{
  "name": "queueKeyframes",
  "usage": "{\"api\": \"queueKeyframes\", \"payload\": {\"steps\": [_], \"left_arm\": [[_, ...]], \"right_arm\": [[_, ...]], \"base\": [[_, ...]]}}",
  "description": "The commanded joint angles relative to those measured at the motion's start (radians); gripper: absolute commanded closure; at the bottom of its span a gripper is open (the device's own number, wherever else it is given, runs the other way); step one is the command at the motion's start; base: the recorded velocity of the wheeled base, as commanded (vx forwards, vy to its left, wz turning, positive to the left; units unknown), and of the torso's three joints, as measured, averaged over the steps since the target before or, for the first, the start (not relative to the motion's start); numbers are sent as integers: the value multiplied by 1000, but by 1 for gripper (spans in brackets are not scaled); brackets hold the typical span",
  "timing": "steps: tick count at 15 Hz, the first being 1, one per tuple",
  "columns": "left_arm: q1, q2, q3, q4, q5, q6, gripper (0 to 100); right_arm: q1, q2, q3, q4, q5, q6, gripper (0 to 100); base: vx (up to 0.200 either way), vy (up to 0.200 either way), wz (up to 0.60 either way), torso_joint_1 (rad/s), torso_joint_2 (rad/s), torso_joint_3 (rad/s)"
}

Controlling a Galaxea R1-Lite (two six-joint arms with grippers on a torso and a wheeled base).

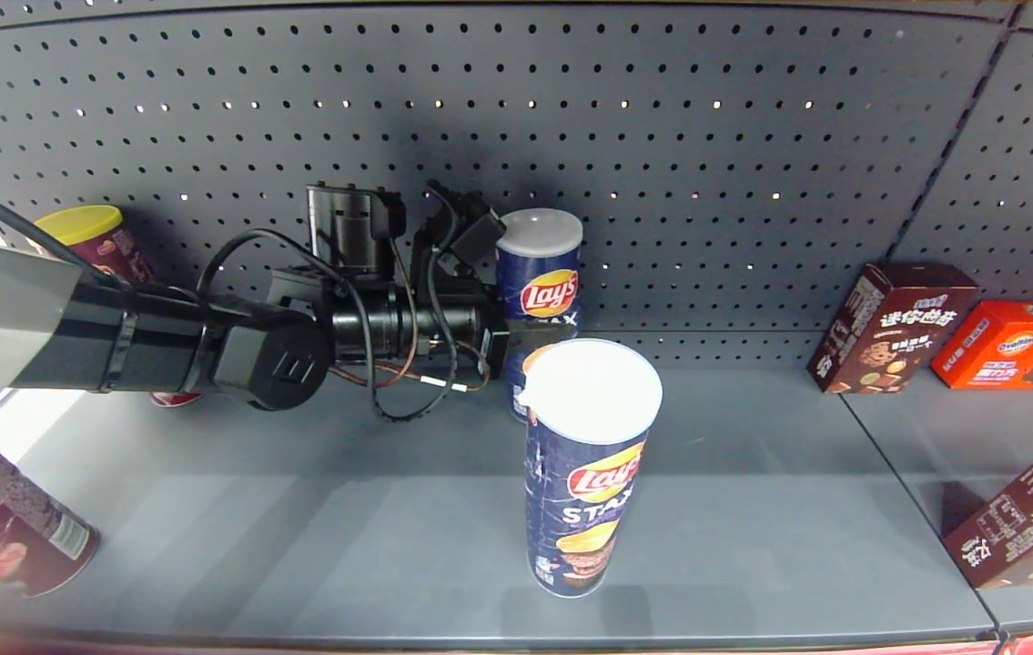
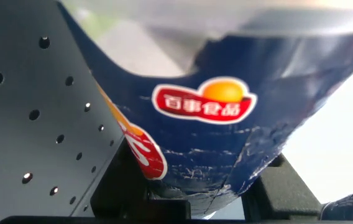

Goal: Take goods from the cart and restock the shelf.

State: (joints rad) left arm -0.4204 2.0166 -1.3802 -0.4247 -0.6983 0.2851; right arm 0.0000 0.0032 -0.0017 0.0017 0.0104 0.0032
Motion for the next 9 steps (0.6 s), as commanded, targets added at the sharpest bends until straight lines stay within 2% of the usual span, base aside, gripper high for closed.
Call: {"api": "queueKeyframes", "payload": {"steps": [1,3,6,7,9], "left_arm": [[-1,2,0,0,0,0,100],[-3,10,1,-2,0,2,100],[-4,11,9,3,3,22,100],[-4,11,13,3,3,26,0],[-4,10,20,3,2,28,0]], "right_arm": [[0,0,0,0,0,0,0],[0,1,0,0,0,0,0],[0,1,0,0,0,0,0],[0,1,0,0,0,0,0],[0,1,0,0,0,0,0]], "base": [[0,0,0,0,0,0],[0,0,0,0,0,0],[0,0,0,0,0,0],[0,0,0,0,0,0],[0,0,0,0,0,0]]}}
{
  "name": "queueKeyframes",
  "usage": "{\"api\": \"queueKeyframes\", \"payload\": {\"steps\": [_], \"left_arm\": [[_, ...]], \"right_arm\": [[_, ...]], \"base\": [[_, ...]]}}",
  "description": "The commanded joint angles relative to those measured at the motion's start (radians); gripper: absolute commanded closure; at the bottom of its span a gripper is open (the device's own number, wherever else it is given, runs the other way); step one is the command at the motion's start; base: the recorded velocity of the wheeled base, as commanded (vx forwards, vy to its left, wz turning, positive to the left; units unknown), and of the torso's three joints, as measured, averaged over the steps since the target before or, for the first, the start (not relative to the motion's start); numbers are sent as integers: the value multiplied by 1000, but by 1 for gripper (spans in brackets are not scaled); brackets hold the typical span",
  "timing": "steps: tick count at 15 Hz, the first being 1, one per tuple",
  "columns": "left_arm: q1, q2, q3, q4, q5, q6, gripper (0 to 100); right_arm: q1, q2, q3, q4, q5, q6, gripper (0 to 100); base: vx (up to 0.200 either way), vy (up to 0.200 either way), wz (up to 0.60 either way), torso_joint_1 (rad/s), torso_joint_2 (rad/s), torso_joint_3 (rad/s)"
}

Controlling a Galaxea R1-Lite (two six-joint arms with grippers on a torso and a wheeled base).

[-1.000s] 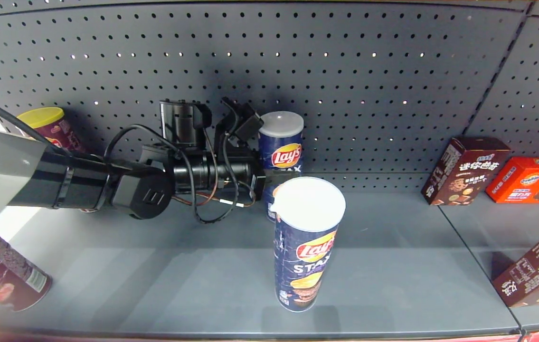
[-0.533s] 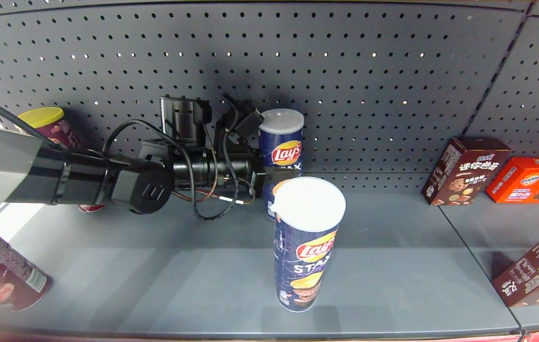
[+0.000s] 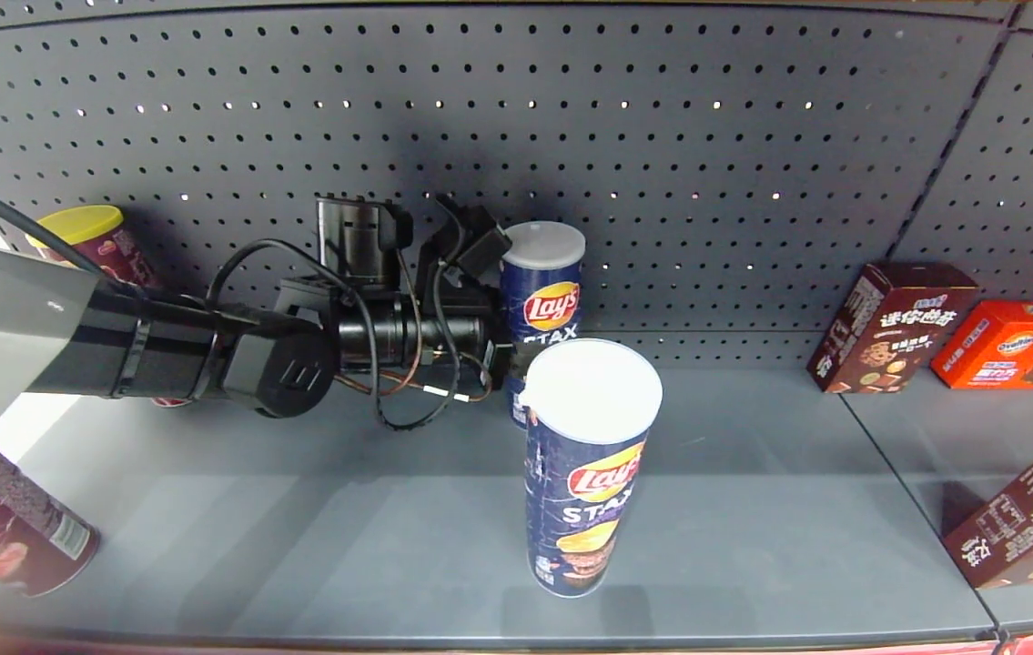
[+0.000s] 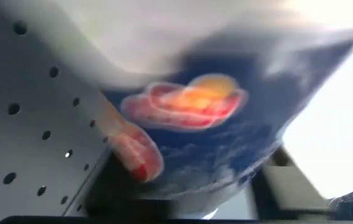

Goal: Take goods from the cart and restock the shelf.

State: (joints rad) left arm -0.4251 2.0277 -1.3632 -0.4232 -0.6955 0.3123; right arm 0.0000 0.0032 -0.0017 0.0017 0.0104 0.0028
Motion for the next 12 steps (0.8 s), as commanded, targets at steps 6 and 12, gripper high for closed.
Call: {"api": "queueKeyframes", "payload": {"steps": [6,12], "left_arm": [[25,-63,90,-14,1,40,0],[35,-152,243,-95,56,79,0]], "right_arm": [[0,1,0,0,0,0,0],[0,1,0,0,0,0,0]], "base": [[0,0,0,0,0,0],[0,0,0,0,0,0]]}}
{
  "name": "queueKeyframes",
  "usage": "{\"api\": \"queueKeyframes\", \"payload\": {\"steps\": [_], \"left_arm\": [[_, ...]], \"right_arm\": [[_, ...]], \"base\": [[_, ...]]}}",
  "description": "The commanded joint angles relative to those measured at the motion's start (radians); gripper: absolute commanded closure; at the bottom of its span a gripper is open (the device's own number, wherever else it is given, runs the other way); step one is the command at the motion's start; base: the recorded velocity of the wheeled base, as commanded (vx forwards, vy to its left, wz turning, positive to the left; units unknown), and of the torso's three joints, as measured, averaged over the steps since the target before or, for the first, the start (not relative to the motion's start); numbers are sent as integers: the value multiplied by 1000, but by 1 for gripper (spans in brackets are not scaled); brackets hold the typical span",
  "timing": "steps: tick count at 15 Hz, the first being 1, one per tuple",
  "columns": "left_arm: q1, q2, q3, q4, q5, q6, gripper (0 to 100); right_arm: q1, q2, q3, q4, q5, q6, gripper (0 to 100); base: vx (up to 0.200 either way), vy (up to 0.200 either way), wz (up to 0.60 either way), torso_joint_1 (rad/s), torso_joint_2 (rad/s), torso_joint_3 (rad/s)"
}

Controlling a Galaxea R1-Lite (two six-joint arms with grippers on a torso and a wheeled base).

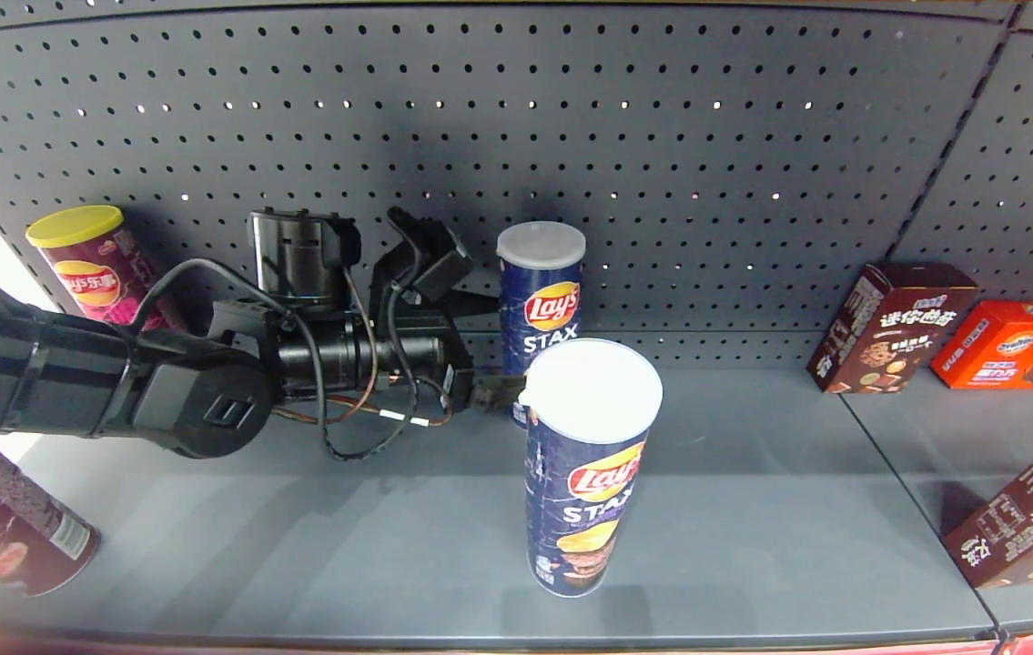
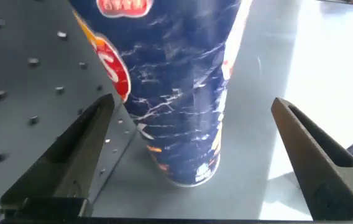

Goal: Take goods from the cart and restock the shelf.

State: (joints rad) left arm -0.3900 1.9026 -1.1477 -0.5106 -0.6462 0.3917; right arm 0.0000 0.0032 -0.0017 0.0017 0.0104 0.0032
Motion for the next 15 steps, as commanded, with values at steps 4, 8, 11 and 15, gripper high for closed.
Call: {"api": "queueKeyframes", "payload": {"steps": [4,8,11,15], "left_arm": [[-12,-28,60,-63,146,1,0],[-15,-28,71,-78,197,-5,0],[-1,-30,95,-80,197,-5,0],[19,-30,97,-80,195,-5,0]], "right_arm": [[0,0,0,0,0,0,0],[0,1,0,0,0,0,0],[0,1,0,0,0,0,0],[0,1,0,0,0,0,0]], "base": [[0,0,0,0,0,0],[0,0,0,0,0,0],[0,0,0,0,0,0],[0,0,0,0,0,0]]}}
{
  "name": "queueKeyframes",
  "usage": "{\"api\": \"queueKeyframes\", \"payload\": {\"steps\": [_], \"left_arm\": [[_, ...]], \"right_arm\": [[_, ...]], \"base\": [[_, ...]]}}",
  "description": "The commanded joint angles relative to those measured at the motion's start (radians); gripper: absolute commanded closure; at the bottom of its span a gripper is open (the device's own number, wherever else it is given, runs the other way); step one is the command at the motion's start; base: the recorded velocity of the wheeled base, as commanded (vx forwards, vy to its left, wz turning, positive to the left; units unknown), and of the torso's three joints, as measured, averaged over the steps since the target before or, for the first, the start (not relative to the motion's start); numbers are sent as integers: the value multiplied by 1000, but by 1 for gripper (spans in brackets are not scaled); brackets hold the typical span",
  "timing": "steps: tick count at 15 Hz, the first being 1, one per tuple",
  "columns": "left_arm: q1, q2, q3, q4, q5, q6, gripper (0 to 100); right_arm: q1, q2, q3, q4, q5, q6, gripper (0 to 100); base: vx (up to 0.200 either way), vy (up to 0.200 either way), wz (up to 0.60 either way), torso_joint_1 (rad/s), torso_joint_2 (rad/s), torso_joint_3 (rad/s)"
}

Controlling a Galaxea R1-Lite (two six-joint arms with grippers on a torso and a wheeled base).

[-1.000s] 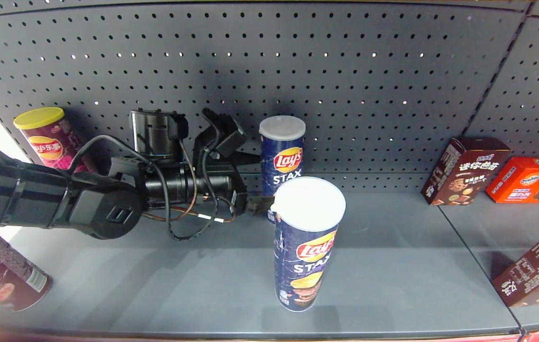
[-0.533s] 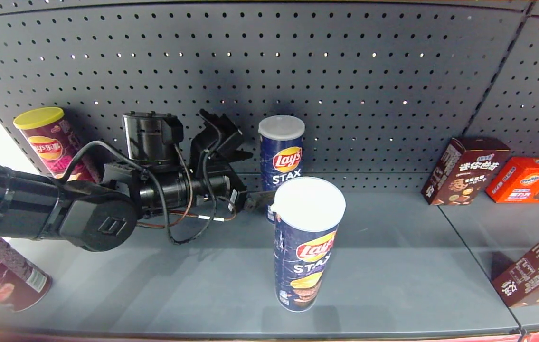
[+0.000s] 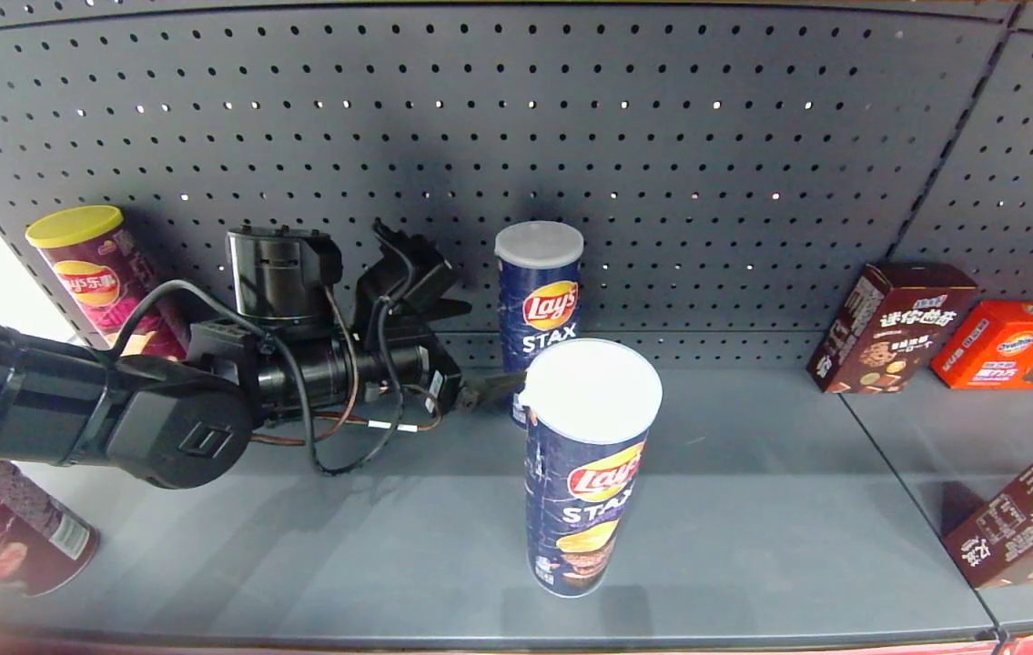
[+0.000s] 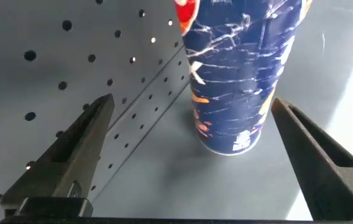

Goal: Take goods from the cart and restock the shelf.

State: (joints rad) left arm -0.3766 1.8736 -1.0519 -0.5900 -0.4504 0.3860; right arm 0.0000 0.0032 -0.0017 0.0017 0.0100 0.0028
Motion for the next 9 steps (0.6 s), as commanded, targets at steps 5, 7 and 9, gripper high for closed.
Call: {"api": "queueKeyframes", "payload": {"steps": [5,7,9], "left_arm": [[8,1,-3,-1,7,-6,0],[8,1,-3,-2,9,-6,0],[10,1,-3,-2,13,-7,0]], "right_arm": [[0,1,0,0,1,0,0],[0,0,0,0,1,0,0],[0,1,0,0,1,0,0]], "base": [[0,0,0,0,0,0],[0,0,0,0,0,0],[0,0,0,0,0,0]]}}
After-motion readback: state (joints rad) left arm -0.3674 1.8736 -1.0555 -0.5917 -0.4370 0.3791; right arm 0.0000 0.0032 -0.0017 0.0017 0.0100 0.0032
